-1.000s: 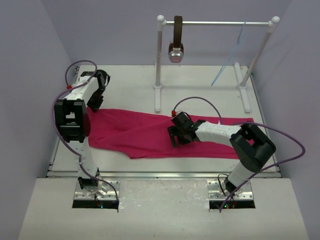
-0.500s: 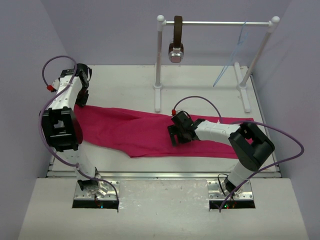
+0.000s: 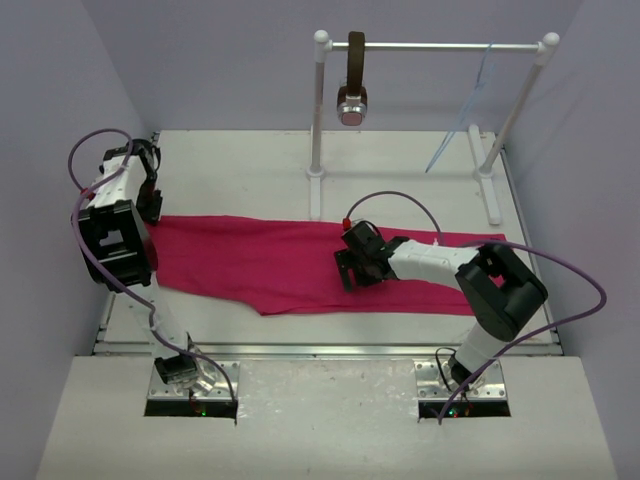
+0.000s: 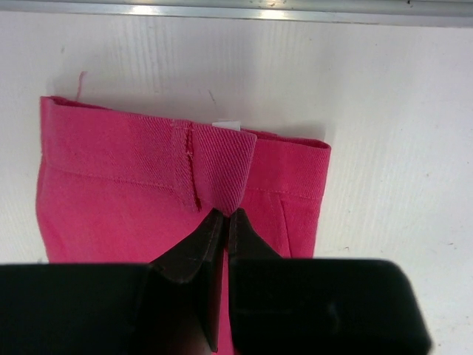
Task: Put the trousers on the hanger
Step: Fold the trousers at the center of the board.
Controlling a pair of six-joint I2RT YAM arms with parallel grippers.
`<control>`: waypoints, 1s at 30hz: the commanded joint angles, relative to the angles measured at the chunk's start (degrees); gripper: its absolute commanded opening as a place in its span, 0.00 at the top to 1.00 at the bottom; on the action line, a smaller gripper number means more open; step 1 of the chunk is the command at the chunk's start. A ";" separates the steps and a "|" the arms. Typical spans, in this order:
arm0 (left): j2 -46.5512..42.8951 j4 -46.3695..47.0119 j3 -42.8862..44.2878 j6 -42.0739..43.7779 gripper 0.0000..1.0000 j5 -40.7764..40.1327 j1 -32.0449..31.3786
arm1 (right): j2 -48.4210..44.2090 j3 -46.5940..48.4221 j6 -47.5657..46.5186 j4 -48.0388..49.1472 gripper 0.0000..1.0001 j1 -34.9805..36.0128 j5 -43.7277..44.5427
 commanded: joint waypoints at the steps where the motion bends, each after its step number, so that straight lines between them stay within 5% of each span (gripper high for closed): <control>1: 1.76 4.20 2.72 2.28 0.88 0.08 1.10 | 3.16 -0.99 0.40 -0.58 0.16 -0.99 -0.60; 3: 2.34 5.03 2.11 2.75 0.73 -0.26 1.15 | 2.96 -1.10 0.31 -0.54 0.16 -0.99 -0.54; 6: 2.79 5.68 2.95 5.18 0.01 0.65 1.88 | 2.03 -1.53 -0.06 -0.07 0.16 -0.99 -0.81; 14: -9.43 6.03 -0.27 9.14 0.00 -1.67 -3.16 | -2.25 -1.70 0.63 0.43 0.13 -0.99 -2.81; 18: -16.01 7.34 -14.96 6.13 0.00 2.10 -5.52 | -10.87 -1.40 1.07 -0.63 0.09 -1.16 -2.77; 23: -16.41 9.93 -24.68 7.26 0.00 6.54 -10.77 | -14.55 -1.31 -0.14 -1.74 0.06 -6.83 -7.69; 28: -14.60 9.59 -22.78 5.72 0.00 5.24 -17.75 | -10.15 -2.46 1.15 -5.81 0.03 -9.88 -0.70; 30: -12.15 11.00 -22.28 5.98 0.00 5.77 -17.97 | -10.73 -6.49 3.09 -5.64 0.02 -17.38 -3.87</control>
